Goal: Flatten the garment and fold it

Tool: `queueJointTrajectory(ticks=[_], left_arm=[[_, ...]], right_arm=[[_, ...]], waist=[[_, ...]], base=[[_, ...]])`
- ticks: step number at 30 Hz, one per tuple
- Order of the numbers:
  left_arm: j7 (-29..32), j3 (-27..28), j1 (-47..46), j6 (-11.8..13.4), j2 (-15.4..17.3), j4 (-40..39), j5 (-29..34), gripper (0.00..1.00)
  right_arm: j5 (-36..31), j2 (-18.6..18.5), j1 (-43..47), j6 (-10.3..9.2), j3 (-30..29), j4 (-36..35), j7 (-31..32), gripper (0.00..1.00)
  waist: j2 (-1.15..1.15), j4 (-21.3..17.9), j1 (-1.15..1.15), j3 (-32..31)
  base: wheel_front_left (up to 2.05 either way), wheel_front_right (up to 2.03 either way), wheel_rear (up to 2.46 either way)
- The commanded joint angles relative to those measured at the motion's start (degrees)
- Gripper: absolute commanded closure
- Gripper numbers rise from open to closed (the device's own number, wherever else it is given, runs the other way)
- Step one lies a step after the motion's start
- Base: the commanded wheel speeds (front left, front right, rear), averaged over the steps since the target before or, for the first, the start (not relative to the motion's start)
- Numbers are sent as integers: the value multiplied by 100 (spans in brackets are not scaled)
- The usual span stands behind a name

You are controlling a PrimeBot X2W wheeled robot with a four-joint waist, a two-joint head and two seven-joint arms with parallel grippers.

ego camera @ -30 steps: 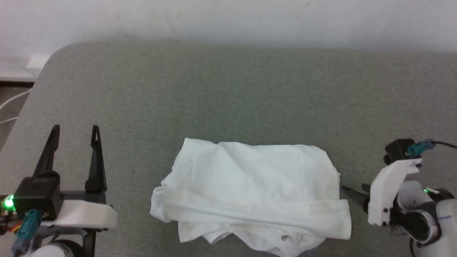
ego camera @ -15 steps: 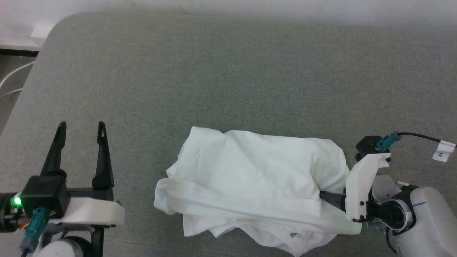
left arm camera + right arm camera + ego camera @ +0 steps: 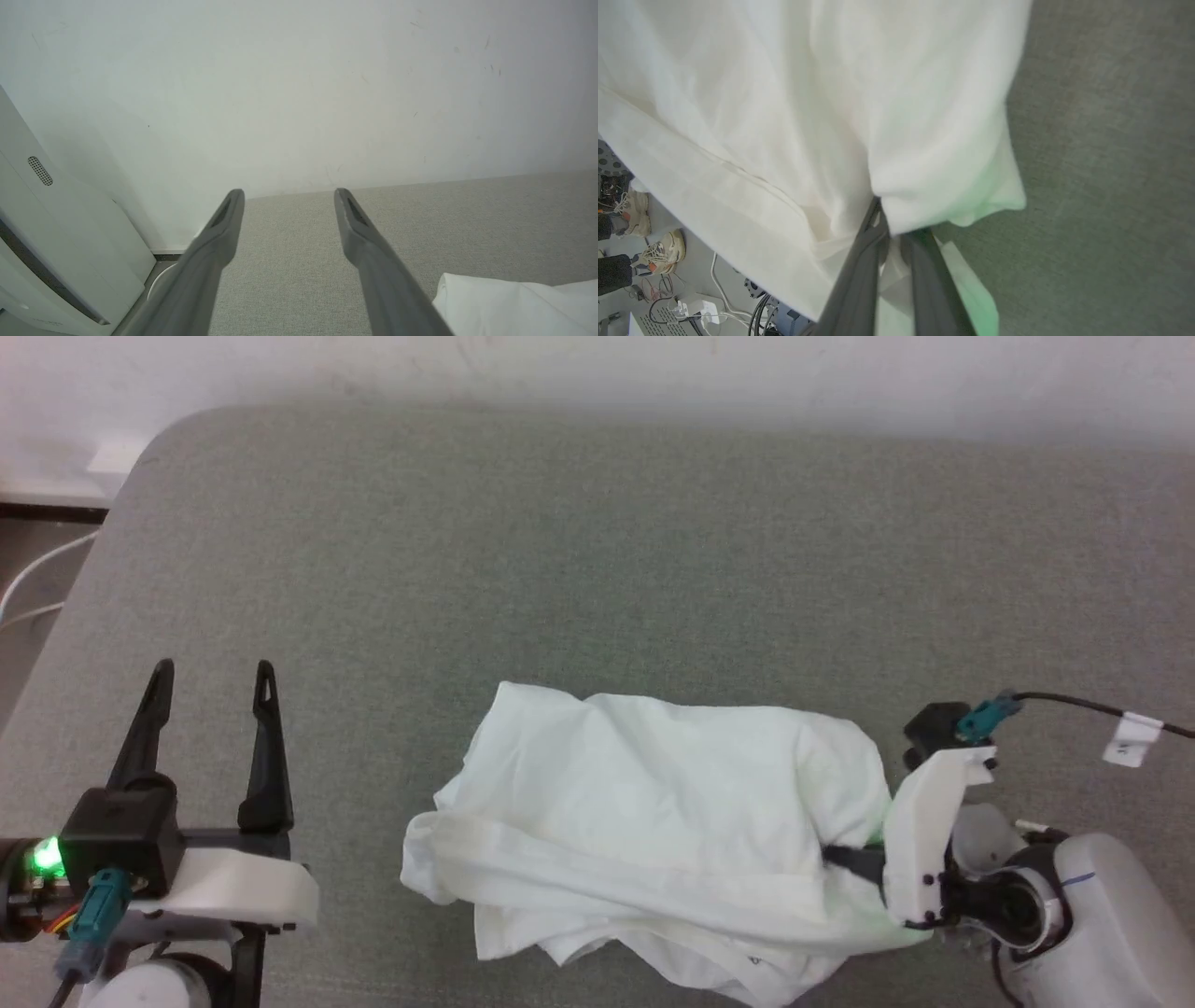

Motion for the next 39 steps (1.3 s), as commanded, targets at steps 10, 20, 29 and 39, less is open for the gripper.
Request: queueJointTrajectory(ticks=[10,20,29,39], left_arm=[[135,-1,81,153,83,-133,30,0],[150,7,183,266,69,-210,20,0],[201,-60,220,269,47,-224,-2,0],[283,-225,49,165,-38,-165,23,0]], right_arm=[[-138,-1014,-343,-4,-741,-25,-155,100],[-307,-1567,79,-4,-1525,-463,81,100],[346,-422,435,-4,-1336,-1493,1519,100],[503,602,369,-4,-1115,-1465,1796,100]], waist=[[0,-357,0,-265],[0,-558,0,-291],[0,-662,0,-461],[0,-503,0,-570]], base=[[0,0,0],[0,0,0],[0,0,0],[0,0,0]])
